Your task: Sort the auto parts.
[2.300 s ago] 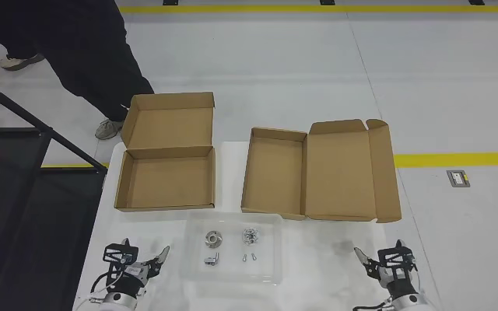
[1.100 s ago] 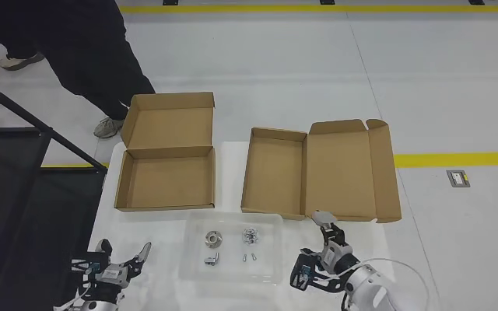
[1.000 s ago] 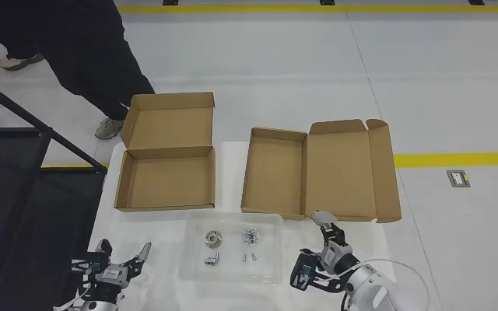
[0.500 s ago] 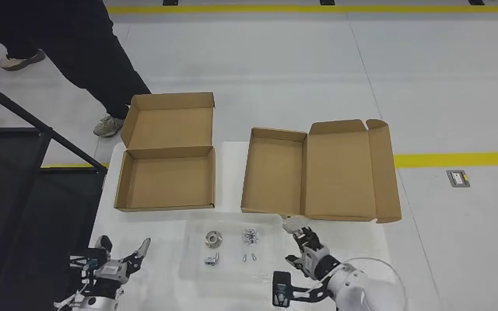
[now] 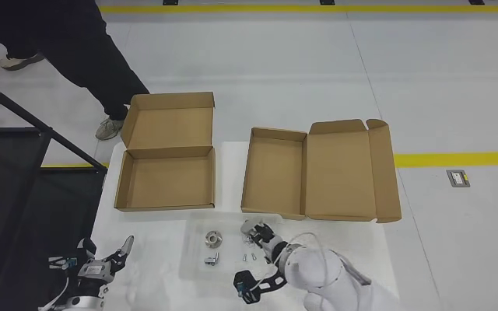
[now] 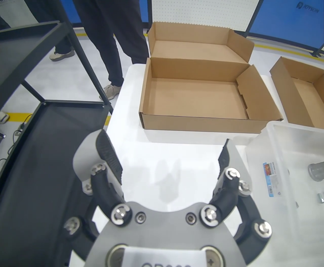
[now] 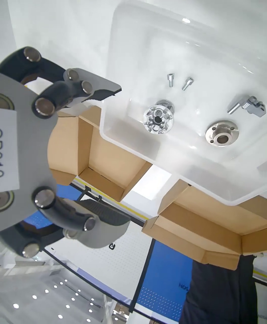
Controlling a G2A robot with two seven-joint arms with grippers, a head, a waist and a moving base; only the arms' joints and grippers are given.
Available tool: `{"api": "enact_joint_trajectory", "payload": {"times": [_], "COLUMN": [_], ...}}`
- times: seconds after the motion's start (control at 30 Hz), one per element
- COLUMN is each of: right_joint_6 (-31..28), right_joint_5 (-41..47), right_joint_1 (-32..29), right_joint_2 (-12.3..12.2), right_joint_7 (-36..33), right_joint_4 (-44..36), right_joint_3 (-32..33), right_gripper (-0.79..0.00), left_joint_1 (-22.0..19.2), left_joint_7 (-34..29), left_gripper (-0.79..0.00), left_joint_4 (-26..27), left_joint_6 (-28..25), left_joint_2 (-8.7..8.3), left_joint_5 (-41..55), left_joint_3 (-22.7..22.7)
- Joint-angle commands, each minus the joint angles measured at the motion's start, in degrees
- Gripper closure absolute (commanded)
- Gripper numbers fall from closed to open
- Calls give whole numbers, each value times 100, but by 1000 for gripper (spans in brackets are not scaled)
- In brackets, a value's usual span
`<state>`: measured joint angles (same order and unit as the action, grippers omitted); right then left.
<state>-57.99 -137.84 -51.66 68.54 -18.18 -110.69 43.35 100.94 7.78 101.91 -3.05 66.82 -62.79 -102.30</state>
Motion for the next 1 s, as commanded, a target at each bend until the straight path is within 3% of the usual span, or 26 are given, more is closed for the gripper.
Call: {"api": "enact_joint_trajectory", "payload": {"times": [0.0, 0.17, 0.47, 0.77, 0.97], "right_joint_6": [-1, -1, -1, 1038, 807], "right_joint_5": [265, 796, 796, 1599, 2844], "right_joint_1": [379, 1265, 1265, 785, 611], "right_joint_2": [57, 98, 98, 78, 96], "right_joint_7": [-142, -561, -561, -185, 108], "right_joint_4": [325, 858, 858, 1189, 1492], "right_joint_3": [-380, -1252, -1252, -508, -14], "right_gripper": [-785, -785, -785, -785, -785], "left_joint_1": [0, 0, 0, 0, 0], "left_joint_7": [0, 0, 0, 0, 0], "left_gripper": [-785, -785, -785, -785, -785], "left_joint_4": [0, 0, 0, 0, 0], "left_joint_6": [0, 0, 0, 0, 0], "left_joint_2": [0, 0, 0, 0, 0], "left_joint_5": [0, 0, 0, 0, 0], "left_joint_3": [0, 0, 0, 0, 0]}}
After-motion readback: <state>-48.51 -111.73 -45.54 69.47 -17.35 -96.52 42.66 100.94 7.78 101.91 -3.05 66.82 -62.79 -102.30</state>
